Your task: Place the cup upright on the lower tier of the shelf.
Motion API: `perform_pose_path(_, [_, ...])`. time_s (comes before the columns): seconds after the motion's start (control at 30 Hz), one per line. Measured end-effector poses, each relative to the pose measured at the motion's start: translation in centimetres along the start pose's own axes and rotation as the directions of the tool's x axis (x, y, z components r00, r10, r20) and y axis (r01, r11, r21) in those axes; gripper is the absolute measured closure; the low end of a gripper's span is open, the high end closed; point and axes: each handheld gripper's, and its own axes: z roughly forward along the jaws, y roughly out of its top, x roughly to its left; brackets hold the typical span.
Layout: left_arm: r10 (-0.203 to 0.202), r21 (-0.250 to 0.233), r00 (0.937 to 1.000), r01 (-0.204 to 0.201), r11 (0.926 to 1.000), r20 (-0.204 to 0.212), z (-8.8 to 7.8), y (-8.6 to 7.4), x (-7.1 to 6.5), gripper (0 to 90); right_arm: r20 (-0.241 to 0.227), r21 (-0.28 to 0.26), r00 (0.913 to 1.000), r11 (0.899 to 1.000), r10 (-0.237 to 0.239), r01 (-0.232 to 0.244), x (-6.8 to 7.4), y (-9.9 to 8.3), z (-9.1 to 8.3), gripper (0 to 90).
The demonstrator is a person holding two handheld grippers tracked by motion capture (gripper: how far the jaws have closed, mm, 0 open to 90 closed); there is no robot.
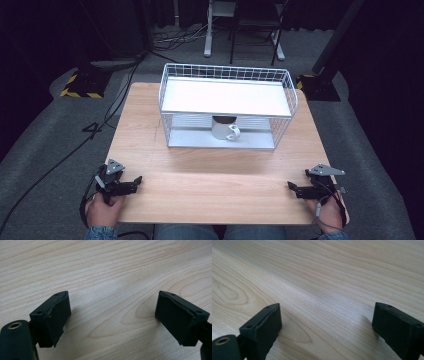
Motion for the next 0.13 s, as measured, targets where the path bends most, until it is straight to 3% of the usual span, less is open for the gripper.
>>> perform_pose_path(0.13, [0.000,0.000,1.0000,0.000,1.0000,0.000,0.00,0.00,0.00,13.5,0.004,0.001,1.0000,1.000,0.006,-0.006,0.01,0.00,0.02,7.9])
